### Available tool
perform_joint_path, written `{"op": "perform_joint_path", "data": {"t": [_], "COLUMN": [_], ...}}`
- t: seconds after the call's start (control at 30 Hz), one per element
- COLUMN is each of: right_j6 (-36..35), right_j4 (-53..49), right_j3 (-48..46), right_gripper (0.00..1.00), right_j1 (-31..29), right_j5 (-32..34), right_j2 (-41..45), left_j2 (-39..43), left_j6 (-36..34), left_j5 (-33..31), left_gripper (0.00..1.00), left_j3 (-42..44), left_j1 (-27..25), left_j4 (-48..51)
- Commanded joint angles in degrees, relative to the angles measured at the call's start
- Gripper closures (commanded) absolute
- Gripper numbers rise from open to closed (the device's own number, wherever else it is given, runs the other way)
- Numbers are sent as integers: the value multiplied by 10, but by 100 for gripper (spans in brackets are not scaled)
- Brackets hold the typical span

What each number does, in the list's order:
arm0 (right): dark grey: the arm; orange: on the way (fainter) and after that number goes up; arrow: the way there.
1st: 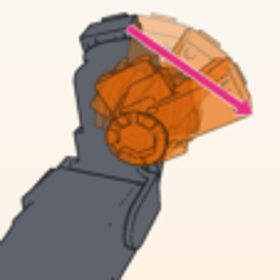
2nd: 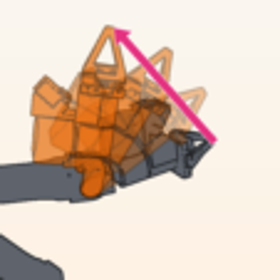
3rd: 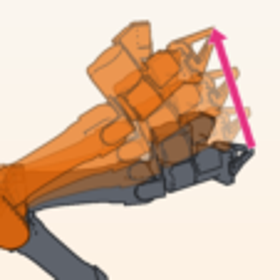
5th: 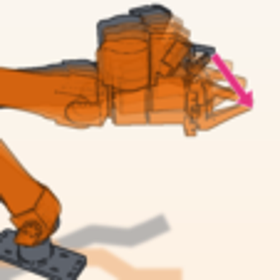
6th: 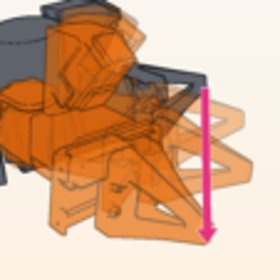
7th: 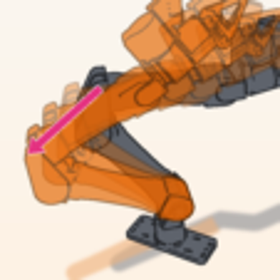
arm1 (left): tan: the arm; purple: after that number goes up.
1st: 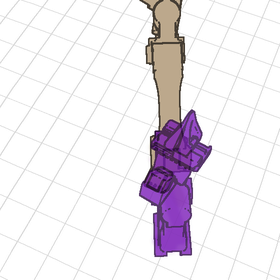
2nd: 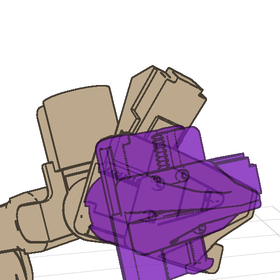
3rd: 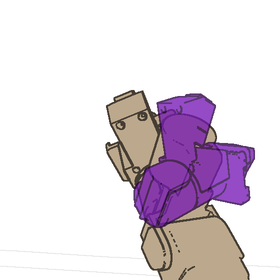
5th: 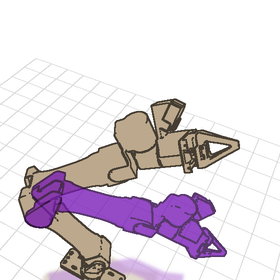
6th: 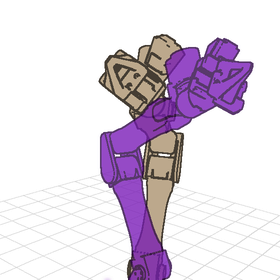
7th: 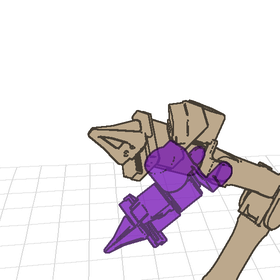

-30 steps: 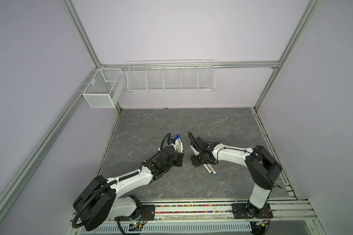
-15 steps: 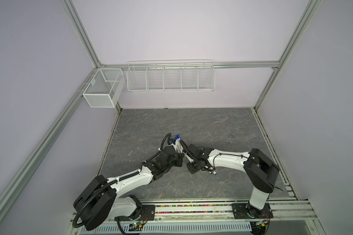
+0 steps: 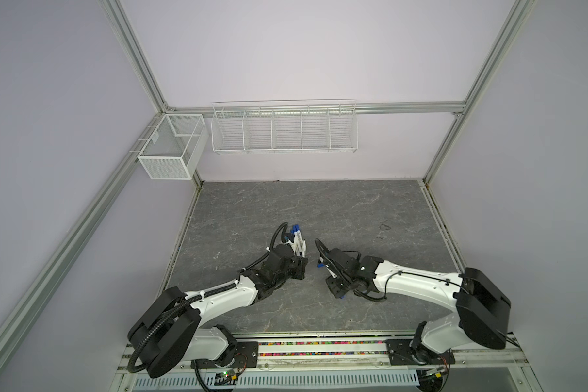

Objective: Insert the pens into the pen caps
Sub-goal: 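Reach the right gripper down to a blue cap on the table, then grasp the blue cap with the right gripper and stand it upright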

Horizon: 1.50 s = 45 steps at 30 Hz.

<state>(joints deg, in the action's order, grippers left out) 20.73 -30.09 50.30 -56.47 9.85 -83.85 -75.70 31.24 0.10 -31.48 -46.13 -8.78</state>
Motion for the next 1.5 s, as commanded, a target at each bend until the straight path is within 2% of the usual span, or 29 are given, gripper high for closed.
{"op": "perform_joint_path", "data": {"t": [0.0,0.1,0.3,0.5,0.63,0.9,1.47], "right_j6": [26,51,115,144,149,119,129], "right_j4": [-44,-54,-86,-52,-28,-33,-73], "right_j3": [-43,-83,-142,-179,-193,-152,-92], "right_gripper": [57,56,52,49,50,53,71], "right_j1": [-3,-3,-1,26,60,69,13], "right_j5": [-10,-45,-59,-99,-121,-92,-13], "right_j2": [24,56,122,146,133,75,-45], "left_j2": [-9,-13,-15,-16,-16,-17,-12], "left_j6": [4,4,4,7,7,7,4], "left_j5": [9,11,15,16,17,18,17], "left_gripper": [100,100,100,100,100,100,100], "left_j3": [-6,-6,-3,1,0,-4,-4], "left_j1": [0,0,0,0,0,0,0], "left_j4": [-15,-20,-26,-31,-30,-26,-21]}}
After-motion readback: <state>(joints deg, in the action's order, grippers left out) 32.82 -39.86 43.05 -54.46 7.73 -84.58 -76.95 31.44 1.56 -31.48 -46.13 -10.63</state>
